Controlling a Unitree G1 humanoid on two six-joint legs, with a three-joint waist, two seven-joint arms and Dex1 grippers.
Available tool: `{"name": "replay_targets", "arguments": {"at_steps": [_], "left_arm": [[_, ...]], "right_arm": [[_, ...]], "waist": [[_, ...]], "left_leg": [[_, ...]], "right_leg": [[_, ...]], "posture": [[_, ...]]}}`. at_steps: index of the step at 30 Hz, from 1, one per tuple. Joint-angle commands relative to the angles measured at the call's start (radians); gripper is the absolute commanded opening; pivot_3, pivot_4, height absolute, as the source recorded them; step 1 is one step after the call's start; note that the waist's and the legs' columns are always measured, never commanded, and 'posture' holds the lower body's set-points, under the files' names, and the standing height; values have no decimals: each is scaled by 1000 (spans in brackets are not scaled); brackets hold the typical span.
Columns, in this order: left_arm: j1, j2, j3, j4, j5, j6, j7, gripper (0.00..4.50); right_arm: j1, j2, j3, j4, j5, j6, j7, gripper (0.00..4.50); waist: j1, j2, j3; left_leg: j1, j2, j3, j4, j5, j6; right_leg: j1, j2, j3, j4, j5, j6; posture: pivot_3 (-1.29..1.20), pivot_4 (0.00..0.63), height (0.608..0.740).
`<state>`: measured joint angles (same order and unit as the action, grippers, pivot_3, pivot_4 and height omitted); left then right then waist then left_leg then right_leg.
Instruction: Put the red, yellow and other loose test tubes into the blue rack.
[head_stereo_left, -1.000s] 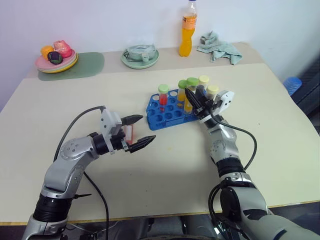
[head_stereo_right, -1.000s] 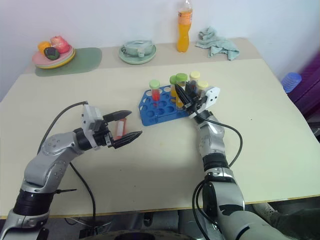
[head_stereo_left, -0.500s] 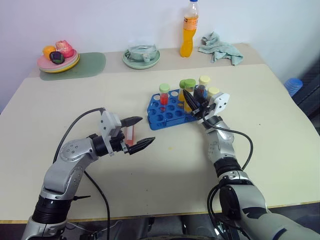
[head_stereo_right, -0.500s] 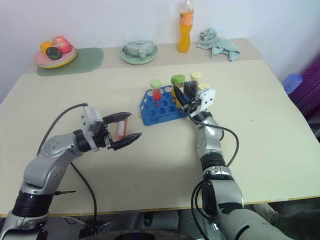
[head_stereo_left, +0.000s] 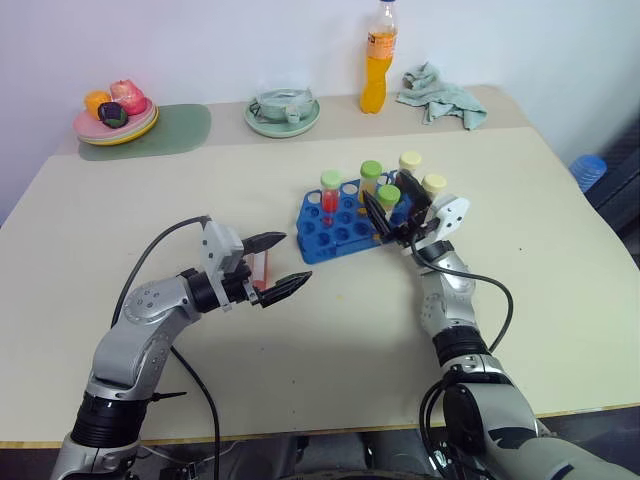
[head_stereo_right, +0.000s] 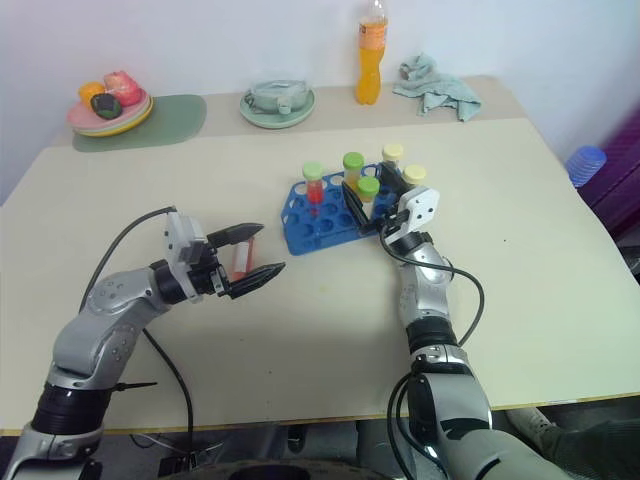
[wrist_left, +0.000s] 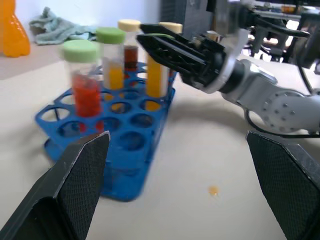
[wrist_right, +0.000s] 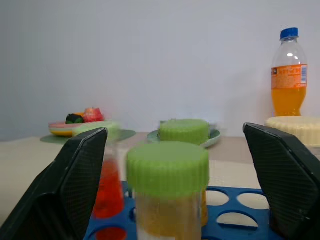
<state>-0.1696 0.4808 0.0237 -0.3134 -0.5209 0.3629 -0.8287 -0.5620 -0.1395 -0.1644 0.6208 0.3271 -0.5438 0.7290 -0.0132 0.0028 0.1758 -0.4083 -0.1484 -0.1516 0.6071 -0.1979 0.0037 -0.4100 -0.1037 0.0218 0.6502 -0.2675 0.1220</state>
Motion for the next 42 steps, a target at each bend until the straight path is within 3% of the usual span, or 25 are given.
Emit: {"name": "replay_targets", "arguments": {"at_steps": [1, 6, 12, 15, 18, 21, 25, 31, 37, 40, 42], "left_arm": [[-24, -31, 69, -19, -49, 38, 90, 4500], [-59, -60, 112, -95, -11, 145, 319, 4500], [-122, -77, 139, -120, -71, 238, 407, 4500], [-187, -75, 169, -132, -120, 463, 556, 4500], [-332, -44, 206, -91, -193, 880, 673, 4500], [-478, -82, 279, -39, -207, 1155, 716, 4500], [-600, -71, 309, 141, -314, 1252, 849, 4500], [-721, -55, 323, 391, -601, 1252, 1168, 4500], [-765, -110, 334, 600, -978, 1252, 1612, 4500], [-695, -51, 172, 584, -1393, 1054, 1933, 4500], [-677, -70, 155, 548, -1451, 1002, 2035, 4500]], "right_arm": [[27, -61, 23, -181, -18, 71, -9, 4427], [151, -225, 63, -480, 37, 311, 70, 4427], [195, -326, 42, -630, 111, 474, 103, 4427], [210, -380, 26, -691, 148, 544, 136, 4427], [250, -491, 6, -763, 202, 632, 229, 4427], [281, -583, -18, -789, 231, 681, 302, 4427], [290, -658, -41, -779, 242, 703, 371, 4427], [290, -692, -35, -778, 233, 709, 436, 4427], [293, -687, -30, -765, 201, 689, 452, 4427], [294, -681, -33, -770, 200, 694, 451, 4427], [295, -678, -32, -775, 198, 695, 447, 4427]], "waist": [[0, 0, 0], [5, 0, 0], [3, -1, 0], [4, -2, 1], [17, -5, 3], [23, -6, 4], [25, -8, 4], [26, -10, 6], [27, -10, 6], [25, -11, 6], [26, -11, 6]], "left_leg": [[0, 0, 0, 0, 0, 0], [0, 0, 0, 0, 0, 0], [-1, 2, 3, 1, -1, 1], [-1, 3, 3, 2, -2, 1], [-2, 2, 3, 4, -2, 2], [-2, 2, 4, 5, -3, 3], [-2, 2, 5, 6, -3, 3], [-2, 4, 6, 6, -5, 1], [-2, 4, 6, 8, -5, 2], [-2, 4, 6, 8, -5, 1], [-2, 4, 7, 9, -6, 0]], "right_leg": [[0, 0, 0, 0, 0, 0], [0, 0, 0, 0, 0, 0], [1, -1, 0, -2, 0, 0], [1, -1, 0, -2, 0, 0], [1, 1, 0, -2, 0, 1], [1, 1, -1, -3, 0, 1], [2, 1, -1, -3, 0, 2], [1, 1, -1, -2, 0, 2], [1, 0, 0, -2, 0, 2], [1, -1, 2, -2, 0, 2], [0, -1, 4, -1, 0, 2]], "posture": [[0, 150, 740], [0, 150, 740], [0, 150, 740], [0, 150, 740], [0, 150, 740], [0, 150, 740], [0, 150, 740], [0, 150, 740], [0, 150, 740], [0, 150, 740], [0, 150, 740]]}}
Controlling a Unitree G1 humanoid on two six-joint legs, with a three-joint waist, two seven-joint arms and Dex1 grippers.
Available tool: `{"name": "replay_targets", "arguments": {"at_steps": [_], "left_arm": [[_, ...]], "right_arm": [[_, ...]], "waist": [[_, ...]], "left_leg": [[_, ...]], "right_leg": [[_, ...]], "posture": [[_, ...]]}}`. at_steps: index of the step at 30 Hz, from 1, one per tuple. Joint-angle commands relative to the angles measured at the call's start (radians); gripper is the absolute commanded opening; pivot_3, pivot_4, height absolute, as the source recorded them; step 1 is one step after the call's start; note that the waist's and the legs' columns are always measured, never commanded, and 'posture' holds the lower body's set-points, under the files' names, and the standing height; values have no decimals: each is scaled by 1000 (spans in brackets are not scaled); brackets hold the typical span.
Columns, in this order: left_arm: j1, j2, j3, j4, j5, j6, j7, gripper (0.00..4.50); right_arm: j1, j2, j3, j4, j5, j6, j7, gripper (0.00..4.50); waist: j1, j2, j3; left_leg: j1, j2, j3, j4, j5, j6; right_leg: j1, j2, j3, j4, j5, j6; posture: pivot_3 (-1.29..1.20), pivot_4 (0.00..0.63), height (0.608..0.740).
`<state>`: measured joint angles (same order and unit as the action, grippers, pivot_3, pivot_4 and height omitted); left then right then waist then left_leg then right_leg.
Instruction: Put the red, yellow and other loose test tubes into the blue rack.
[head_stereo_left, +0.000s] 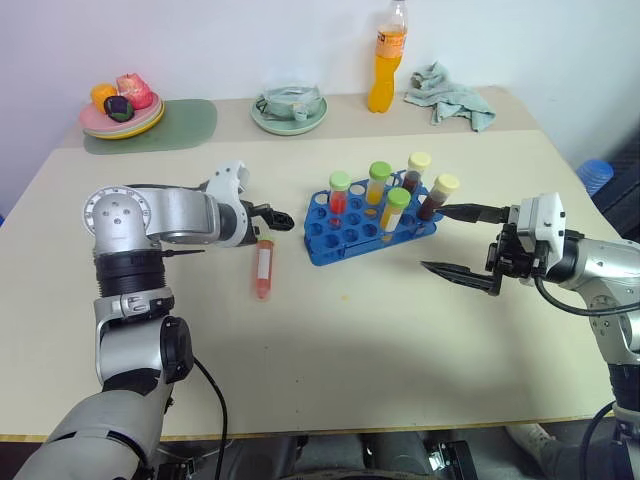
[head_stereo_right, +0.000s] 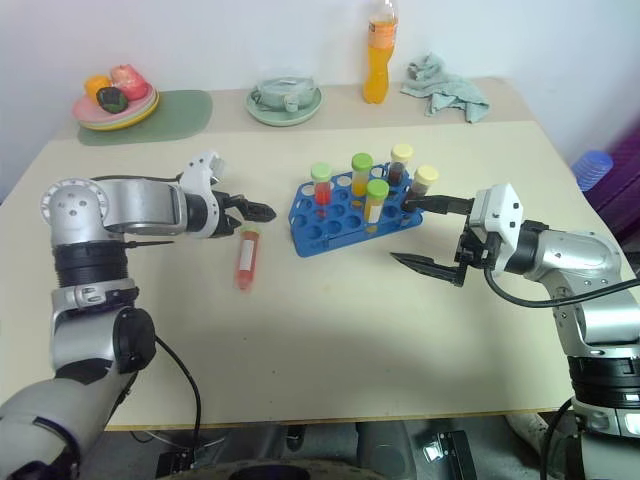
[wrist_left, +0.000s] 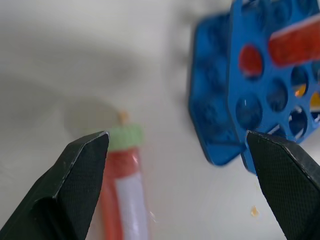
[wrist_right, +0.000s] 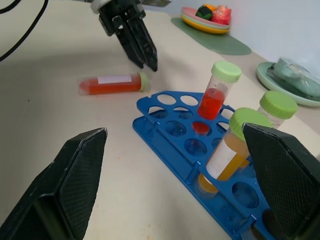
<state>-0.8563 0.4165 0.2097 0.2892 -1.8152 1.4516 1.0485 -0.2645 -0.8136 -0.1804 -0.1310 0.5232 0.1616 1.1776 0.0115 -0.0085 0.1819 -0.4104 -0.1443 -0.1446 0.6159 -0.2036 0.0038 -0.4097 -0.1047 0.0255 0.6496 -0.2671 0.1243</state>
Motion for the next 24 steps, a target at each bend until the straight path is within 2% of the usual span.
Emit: {"name": "replay_targets", "arguments": {"at_steps": [1, 8, 11, 18, 24], "left_arm": [[13, -24, -26, -70, -157, -102, 196, 4500], [-3, -161, 56, -98, -157, -186, 467, 4500], [-32, -189, 97, -80, -157, -192, 545, 4500], [-55, -174, 111, -16, -157, -175, 566, 4500], [-62, -197, 121, 26, -157, -166, 566, 4500]], "right_arm": [[-3, -3, -15, -26, 0, -10, -5, 4427], [-1, 9, -9, -44, -3, -3, -28, 4427], [0, 11, -9, -53, -2, 4, -40, 4427], [11, 14, -10, -67, -1, 5, -63, 4427], [15, 10, -9, -76, 3, 11, -71, 4427]], "waist": [[3, 0, 0], [25, -1, 0], [31, -1, 0], [31, -1, 0], [31, -1, 0]], "left_leg": [[0, 0, 0, 0, 0, 0], [0, 0, 2, 3, 0, 0], [0, 0, 2, 4, 0, -1], [0, 0, 2, 4, 0, -4], [0, 0, 2, 5, 1, -6]], "right_leg": [[0, 0, 0, 0, 0, 0], [1, 1, 1, 0, 0, 0], [1, 1, 1, 0, 0, 0], [1, 1, 1, 0, 1, 0], [1, 1, 1, 0, 1, 1]], "posture": [[0, 150, 740], [0, 150, 740], [0, 150, 740], [0, 150, 740], [0, 150, 740]]}}
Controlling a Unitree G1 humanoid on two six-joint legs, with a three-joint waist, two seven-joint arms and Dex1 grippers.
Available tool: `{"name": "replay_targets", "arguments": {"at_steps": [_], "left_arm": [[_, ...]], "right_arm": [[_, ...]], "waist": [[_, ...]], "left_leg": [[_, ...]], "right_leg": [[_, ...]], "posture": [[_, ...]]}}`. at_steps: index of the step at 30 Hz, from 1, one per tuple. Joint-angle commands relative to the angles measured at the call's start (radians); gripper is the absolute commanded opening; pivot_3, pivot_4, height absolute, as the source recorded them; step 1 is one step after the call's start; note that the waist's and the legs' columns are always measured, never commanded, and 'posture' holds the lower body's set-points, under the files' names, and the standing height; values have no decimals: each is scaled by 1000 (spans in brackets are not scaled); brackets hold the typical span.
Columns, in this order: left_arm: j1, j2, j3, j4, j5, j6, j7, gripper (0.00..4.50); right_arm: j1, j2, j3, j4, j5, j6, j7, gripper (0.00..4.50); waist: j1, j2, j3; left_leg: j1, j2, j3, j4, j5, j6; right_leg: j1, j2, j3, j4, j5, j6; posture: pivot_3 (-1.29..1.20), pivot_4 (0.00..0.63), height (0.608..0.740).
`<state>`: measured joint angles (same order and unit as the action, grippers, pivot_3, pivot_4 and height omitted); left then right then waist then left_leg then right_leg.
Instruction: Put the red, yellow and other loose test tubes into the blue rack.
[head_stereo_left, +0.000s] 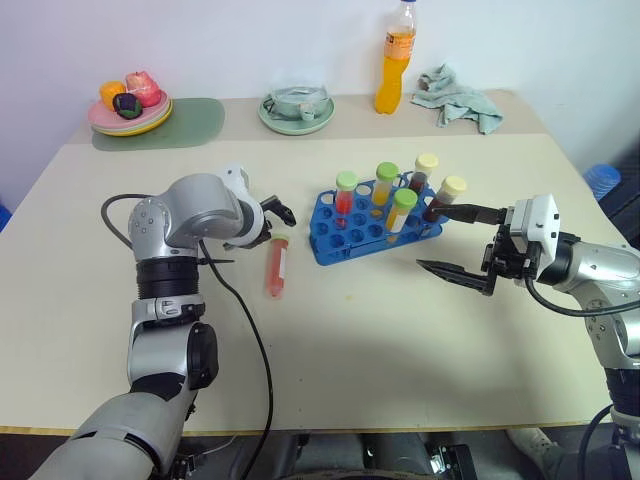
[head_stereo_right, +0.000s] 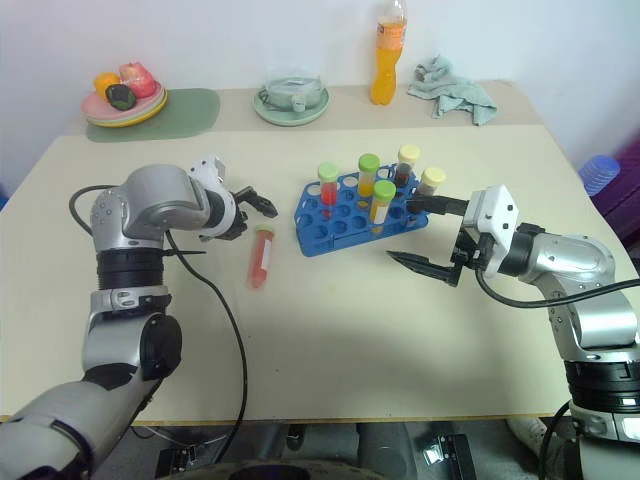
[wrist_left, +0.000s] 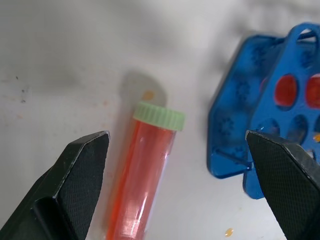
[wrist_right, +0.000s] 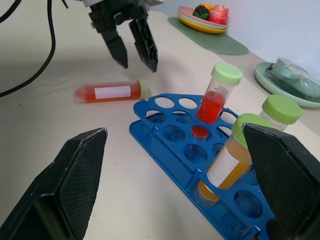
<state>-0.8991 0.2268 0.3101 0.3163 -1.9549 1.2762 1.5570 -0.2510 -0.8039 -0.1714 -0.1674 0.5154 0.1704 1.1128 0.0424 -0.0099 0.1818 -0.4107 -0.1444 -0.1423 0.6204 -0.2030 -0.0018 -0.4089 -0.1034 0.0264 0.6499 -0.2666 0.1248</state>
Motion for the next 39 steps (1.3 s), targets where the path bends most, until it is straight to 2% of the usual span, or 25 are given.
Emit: {"name": "replay_targets", "arguments": {"at_steps": [1, 11, 21, 22, 23, 26, 27, 29, 32, 36, 39], "left_arm": [[-17, -11, 21, 0, -17, 12, 57, 4500], [-16, -9, 31, 54, -17, 53, 57, 4500], [-29, 41, 1, 230, -17, 141, 39, 4500], [-28, 43, -8, 240, -17, 147, 31, 3948], [-27, 44, -15, 246, -17, 150, 26, 3669], [-23, 49, -26, 253, -17, 149, 22, 2256], [-18, 53, -31, 253, -17, 145, 24, 1593], [-13, 59, -37, 251, -17, 143, 22, 864], [2, 73, -40, 222, -17, 151, -21, 774], [51, 150, -72, 145, -17, 190, -169, 774], [91, 240, -114, 72, -17, 242, -388, 774]], "right_arm": [[3, 0, -18, -41, 11, 3, -8, 4427], [30, -1, -31, -65, 17, 18, -19, 4427], [50, 1, -33, -76, 15, 15, -33, 4427], [54, 0, -34, -80, 15, 14, -35, 4500], [57, 0, -35, -83, 15, 14, -36, 4500], [64, -1, -37, -89, 16, 15, -41, 4500], [65, 0, -39, -90, 16, 15, -44, 4500], [69, 1, -41, -92, 16, 14, -49, 4500], [71, 3, -40, -92, 15, 12, -52, 4500], [59, 10, -27, -72, 7, 1, -54, 4500], [43, 17, -14, -56, -1, -5, -53, 4500]], "waist": [[0, 0, 0], [0, 0, 0], [-1, -1, 0], [-1, -1, 0], [-1, -1, 0], [0, -1, -1], [0, -1, -1], [-1, -2, -1], [-2, -2, -1], [-5, -2, -1], [-6, -2, -1]], "left_leg": [[0, 0, 0, 0, 0, 0], [0, 0, 0, 0, 0, 0], [0, 0, 0, 1, -1, 1], [0, 0, 0, 1, -1, 1], [0, 0, 0, 1, -1, 1], [0, 0, 0, 1, -1, 1], [0, 0, 0, 1, -1, 1], [0, 0, 0, 1, -1, 1], [0, 0, 0, 1, -2, 1], [0, 0, 0, 1, -1, 1], [0, 0, 1, 0, -1, 0]], "right_leg": [[0, 0, 0, 0, 0, 0], [0, 0, 0, 0, 0, 0], [0, 0, 0, 0, 0, 0], [0, 0, 0, 0, 0, 0], [0, 0, 0, 0, 0, 0], [0, 0, 0, 0, 0, 0], [0, 0, 0, 0, 0, 0], [0, 0, 0, 0, 0, 0], [0, 0, 0, 0, 0, 0], [0, 0, 0, 0, 0, 0], [-1, 1, 1, 1, 0, 0]], "posture": [[0, 150, 740], [0, 150, 740], [0, 150, 740], [0, 150, 740], [0, 150, 740], [0, 150, 740], [0, 150, 740], [0, 150, 740], [0, 150, 740], [0, 150, 740], [0, 150, 740]]}}
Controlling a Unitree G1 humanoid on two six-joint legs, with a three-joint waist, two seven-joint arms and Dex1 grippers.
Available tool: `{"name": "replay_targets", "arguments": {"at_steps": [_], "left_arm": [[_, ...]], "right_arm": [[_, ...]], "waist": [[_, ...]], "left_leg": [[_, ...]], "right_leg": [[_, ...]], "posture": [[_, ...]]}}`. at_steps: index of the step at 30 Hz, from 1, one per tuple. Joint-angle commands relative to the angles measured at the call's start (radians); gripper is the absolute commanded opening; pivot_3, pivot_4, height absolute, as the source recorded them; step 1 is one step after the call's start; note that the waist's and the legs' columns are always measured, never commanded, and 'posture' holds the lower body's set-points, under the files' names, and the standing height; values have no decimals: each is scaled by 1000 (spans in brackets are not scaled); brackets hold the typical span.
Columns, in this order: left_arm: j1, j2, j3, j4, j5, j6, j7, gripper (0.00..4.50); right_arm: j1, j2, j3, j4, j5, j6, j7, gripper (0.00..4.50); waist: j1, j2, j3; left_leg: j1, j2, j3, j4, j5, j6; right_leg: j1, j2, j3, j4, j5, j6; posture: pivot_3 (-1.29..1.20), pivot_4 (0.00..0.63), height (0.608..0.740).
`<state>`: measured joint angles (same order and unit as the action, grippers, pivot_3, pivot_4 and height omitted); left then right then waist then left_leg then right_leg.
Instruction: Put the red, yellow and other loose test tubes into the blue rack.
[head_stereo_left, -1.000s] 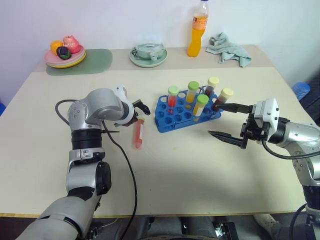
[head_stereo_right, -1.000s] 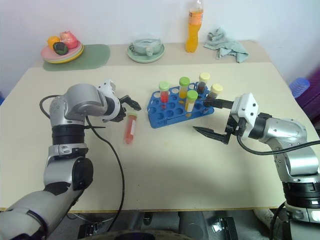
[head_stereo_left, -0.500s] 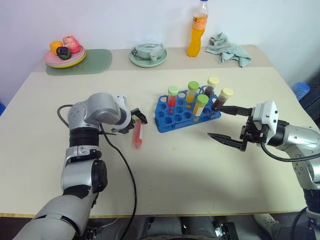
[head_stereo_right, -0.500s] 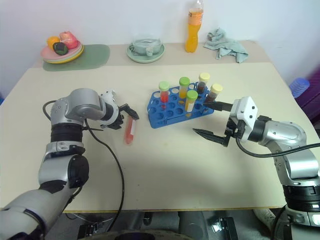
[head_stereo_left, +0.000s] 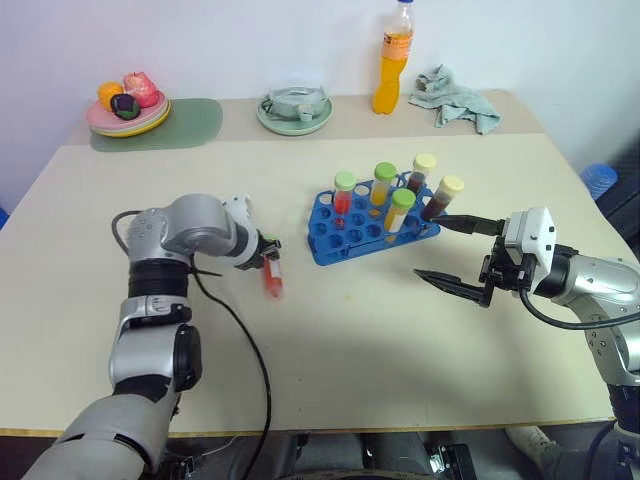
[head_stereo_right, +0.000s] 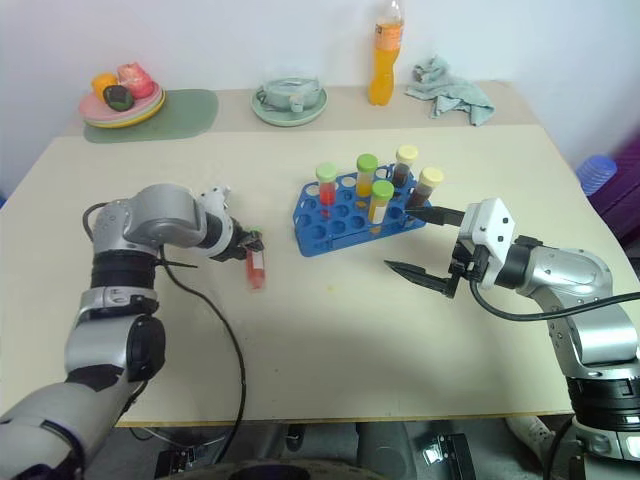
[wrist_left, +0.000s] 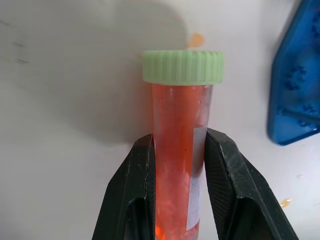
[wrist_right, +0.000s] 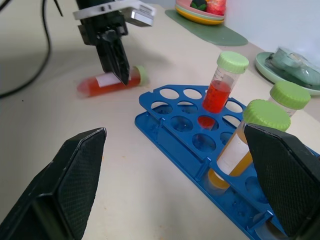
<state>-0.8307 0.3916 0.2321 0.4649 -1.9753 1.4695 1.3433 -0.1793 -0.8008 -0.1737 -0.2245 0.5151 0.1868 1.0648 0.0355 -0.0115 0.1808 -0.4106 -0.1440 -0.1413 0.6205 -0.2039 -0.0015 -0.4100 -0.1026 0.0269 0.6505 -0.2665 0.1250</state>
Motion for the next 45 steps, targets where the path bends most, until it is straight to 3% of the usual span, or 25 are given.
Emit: {"name": "replay_targets", "arguments": {"at_steps": [1, 4, 9, 11, 14, 20, 29, 37, 45], "left_arm": [[38, 115, -58, -134, 3, 59, -247, 774], [121, 100, 40, -353, 7, -106, -438, 774], [175, 186, 20, -503, 152, -144, -749, 774], [191, 208, -1, -618, 331, -221, -987, 774], [271, 223, -66, -805, 687, -531, -1395, 774], [319, 189, -249, -762, 1110, -914, -1823, 774], [260, -7, -317, -521, 1351, -1273, -2126, 774], [151, -146, -319, -269, 1388, -1316, -2270, 774], [99, -206, -333, -79, 1490, -1388, -2350, 774]], "right_arm": [[-34, 16, -8, 8, -3, -23, -5, 4500], [-50, 22, 1, 29, -11, -31, 2, 4500], [-64, 32, 0, 32, -15, -31, -3, 4500], [-58, 32, -4, 31, -18, -35, -3, 4500], [-40, 32, -17, 20, -21, -37, -16, 4500], [30, 27, -59, -39, -20, -28, -63, 4500], [193, 34, -139, -178, -24, -1, -155, 4500], [290, 65, -162, -298, -33, 34, -264, 4500], [336, 72, -184, -380, -20, 87, -329, 4500]], "waist": [[0, 0, 0], [4, 0, 0], [3, 0, 0], [3, 0, 0], [2, 0, 0], [5, 0, 0], [5, 0, 0], [1, 0, 0], [3, 0, 0]], "left_leg": [[0, 0, 0, 0, 0, 0], [0, 0, 0, 0, -1, 2], [-1, 0, 0, 0, -2, 4], [-1, 0, 0, 0, -2, 4], [-1, 0, 2, -2, -2, 4], [-1, 1, 4, -5, -3, 5], [-1, 2, 3, -6, -4, 11], [-1, 3, 3, -5, -4, 11], [-1, 3, 2, -5, -4, 11]], "right_leg": [[0, 0, 0, 0, 0, 0], [0, 0, 0, -1, 0, 0], [1, -1, 1, -2, 0, -1], [1, -1, 1, -2, 0, -1], [1, -2, 1, -4, -2, -4], [2, -3, 2, -8, -2, -5], [4, -1, 1, -17, 1, -3], [5, 0, -1, -17, 1, -2], [5, 0, -1, -17, 1, -1]], "posture": [[0, 150, 740], [0, 150, 740], [0, 150, 740], [0, 150, 740], [0, 150, 740], [0, 150, 740], [0, 150, 740], [0, 150, 740], [0, 150, 740]]}}
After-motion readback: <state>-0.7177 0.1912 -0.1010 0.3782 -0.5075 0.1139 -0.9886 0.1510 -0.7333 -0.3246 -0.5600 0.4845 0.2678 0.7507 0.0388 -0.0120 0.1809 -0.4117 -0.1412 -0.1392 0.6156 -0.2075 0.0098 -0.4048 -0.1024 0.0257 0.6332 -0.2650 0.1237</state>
